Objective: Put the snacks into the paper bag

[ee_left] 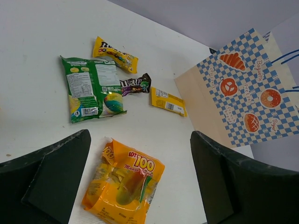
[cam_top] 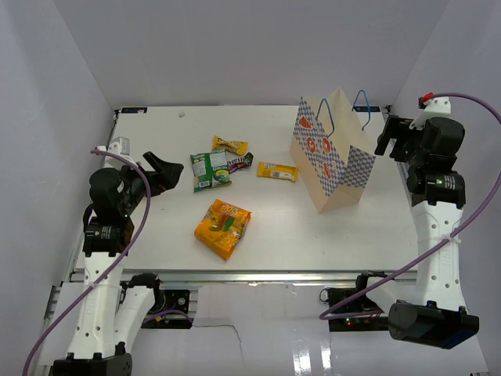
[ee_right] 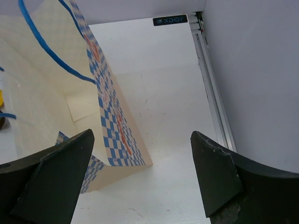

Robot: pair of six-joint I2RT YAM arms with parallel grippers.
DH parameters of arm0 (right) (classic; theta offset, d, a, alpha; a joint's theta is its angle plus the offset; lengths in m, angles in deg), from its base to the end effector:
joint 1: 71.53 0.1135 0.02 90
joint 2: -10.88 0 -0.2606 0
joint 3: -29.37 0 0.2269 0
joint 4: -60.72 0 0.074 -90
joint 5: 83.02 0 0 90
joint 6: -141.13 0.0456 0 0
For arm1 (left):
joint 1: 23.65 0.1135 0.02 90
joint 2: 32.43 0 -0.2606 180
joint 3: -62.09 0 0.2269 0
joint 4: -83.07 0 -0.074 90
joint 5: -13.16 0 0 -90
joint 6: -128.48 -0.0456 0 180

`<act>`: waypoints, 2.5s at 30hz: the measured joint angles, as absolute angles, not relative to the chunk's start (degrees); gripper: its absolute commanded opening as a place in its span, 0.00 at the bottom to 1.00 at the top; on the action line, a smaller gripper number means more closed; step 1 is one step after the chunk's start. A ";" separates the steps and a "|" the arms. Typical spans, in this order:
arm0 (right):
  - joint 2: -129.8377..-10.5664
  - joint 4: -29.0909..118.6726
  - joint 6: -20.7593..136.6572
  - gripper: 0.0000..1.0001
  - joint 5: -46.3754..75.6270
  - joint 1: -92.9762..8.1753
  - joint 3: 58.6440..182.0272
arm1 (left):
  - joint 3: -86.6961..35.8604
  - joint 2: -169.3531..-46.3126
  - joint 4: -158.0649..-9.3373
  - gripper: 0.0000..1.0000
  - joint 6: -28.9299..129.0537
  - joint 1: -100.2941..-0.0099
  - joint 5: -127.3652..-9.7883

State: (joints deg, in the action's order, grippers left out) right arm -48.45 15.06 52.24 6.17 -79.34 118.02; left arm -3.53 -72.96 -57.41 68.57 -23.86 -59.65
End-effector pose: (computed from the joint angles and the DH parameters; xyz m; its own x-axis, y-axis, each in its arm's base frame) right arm 0.1977 -0.0278 0.4151 -0.2758 0.0574 -0.9595 0.1547 0.9879 0.0146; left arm 0.1412 -0.0140 0.3498 -0.3609 -0.4776 -0.8010 0.1257 0.8261 -0.5493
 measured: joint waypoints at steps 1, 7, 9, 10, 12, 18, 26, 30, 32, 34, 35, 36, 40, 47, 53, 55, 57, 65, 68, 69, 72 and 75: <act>-48.76 15.13 52.22 0.90 6.76 -79.34 118.89 | -3.53 -73.09 -57.41 0.98 68.57 -23.86 -59.47; -47.49 15.52 42.25 0.90 23.50 -79.41 119.81 | -3.55 -74.67 -57.41 0.98 69.20 -23.86 -57.75; -46.38 15.04 34.84 0.90 35.04 -79.30 119.79 | -3.55 -75.28 -57.41 0.98 69.49 -23.86 -57.18; -45.98 14.54 31.89 0.90 39.61 -79.21 119.81 | -3.55 -75.58 -57.41 0.98 69.60 -23.86 -56.85; -45.54 12.76 25.59 0.90 48.63 -78.79 120.08 | -3.57 -76.26 -57.41 0.98 69.95 -23.86 -56.24; -56.58 4.85 13.22 0.90 54.01 -65.90 132.47 | -4.01 -79.15 -57.50 0.98 70.89 -23.86 -53.35; -76.65 -3.32 3.98 0.95 38.51 -39.30 139.79 | -4.01 -80.96 -56.98 0.98 72.22 -23.86 -50.16; -90.26 -7.15 4.33 0.95 32.50 -35.87 148.73 | -3.99 -80.96 -55.64 0.98 72.79 -23.86 -49.79; -97.06 -7.21 4.98 0.93 29.09 -35.80 153.34 | -3.97 -80.87 -54.53 0.98 73.20 -23.86 -49.86; -102.11 -6.82 5.64 0.91 25.38 -35.96 154.92 | -3.86 -80.50 -53.59 0.98 73.62 -23.88 -50.12; -104.34 -6.78 5.66 0.89 23.54 -36.06 155.29 | -3.77 -80.24 -52.87 0.98 73.88 -23.88 -50.45; -106.55 -6.82 5.64 0.87 21.90 -36.17 155.55 | -3.73 -79.98 -52.25 0.98 74.01 -23.88 -50.84; -114.72 -6.95 4.68 0.85 17.05 -36.90 157.58 | -3.68 -79.41 -49.24 0.98 74.60 -23.88 -53.16; -123.62 -7.30 2.10 0.86 12.96 -39.08 160.86 | -3.49 -79.54 -45.65 0.98 75.80 -23.88 -57.18; -125.26 -6.34 0.83 0.85 10.84 -40.94 163.20 | -3.49 -80.44 -45.06 0.98 76.04 -23.88 -58.25; -125.37 -5.88 0.61 0.83 10.51 -41.40 163.20 | -3.49 -80.87 -45.02 0.98 76.04 -23.88 -58.29; -125.37 -5.46 0.52 0.83 10.49 -41.70 163.20 | -3.49 -81.11 -44.76 0.98 76.02 -23.88 -58.29; -123.16 -1.20 3.69 0.77 11.15 -41.86 161.12 | -3.49 -81.13 -44.65 0.98 76.02 -23.88 -58.27; -122.66 1.84 8.92 0.75 7.37 -41.64 161.12 | -3.49 -81.13 -44.65 0.98 76.04 -23.88 -58.27; -122.59 2.71 10.73 0.75 5.77 -41.57 161.12 | -3.49 -81.13 -44.65 0.98 76.04 -23.88 -58.27; -122.59 4.85 15.91 0.76 1.71 -41.57 160.90 | -3.42 -81.07 -44.65 0.98 76.07 -23.88 -58.27; -122.57 6.49 19.69 0.79 -1.35 -41.57 159.46 | -3.33 -80.98 -44.63 0.98 76.04 -23.88 -58.27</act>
